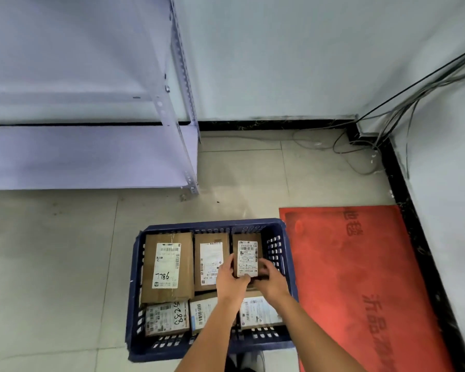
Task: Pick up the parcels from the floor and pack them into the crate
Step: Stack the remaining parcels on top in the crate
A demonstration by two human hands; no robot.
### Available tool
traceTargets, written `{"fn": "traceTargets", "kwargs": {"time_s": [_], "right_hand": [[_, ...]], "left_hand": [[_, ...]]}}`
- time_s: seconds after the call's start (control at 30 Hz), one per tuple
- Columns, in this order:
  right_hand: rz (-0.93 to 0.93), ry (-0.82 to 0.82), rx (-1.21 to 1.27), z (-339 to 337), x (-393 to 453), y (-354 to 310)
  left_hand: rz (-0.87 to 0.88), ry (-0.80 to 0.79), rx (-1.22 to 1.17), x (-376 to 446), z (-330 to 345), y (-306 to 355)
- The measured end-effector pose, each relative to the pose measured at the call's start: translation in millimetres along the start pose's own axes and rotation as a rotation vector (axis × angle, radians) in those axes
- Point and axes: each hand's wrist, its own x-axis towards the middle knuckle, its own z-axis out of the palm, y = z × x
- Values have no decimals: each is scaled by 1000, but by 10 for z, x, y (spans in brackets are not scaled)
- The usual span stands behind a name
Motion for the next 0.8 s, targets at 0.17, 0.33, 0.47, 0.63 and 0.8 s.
{"fn": "traceTargets", "kwargs": {"time_s": [0.17,0.33,0.47,0.63,0.8], "right_hand": [[-106,40,48,-131,-1474,-637],[-183,52,49,-126,-2764,-1071],[-258,11,10,116,-3385,-1341],[-312,56,5,750,-3838,-1579],[-380,34,35,1825,-4266,-1896]], "left_hand": [[46,-35,-13,-1354,-657,601],[118,-43,-3,-2364,-1224,825],[217,-29,-21,-2811,-1757,908],[323,-47,-70,-3013,-2679,868],[417,-42,-135,-3074,-4044,649]]}}
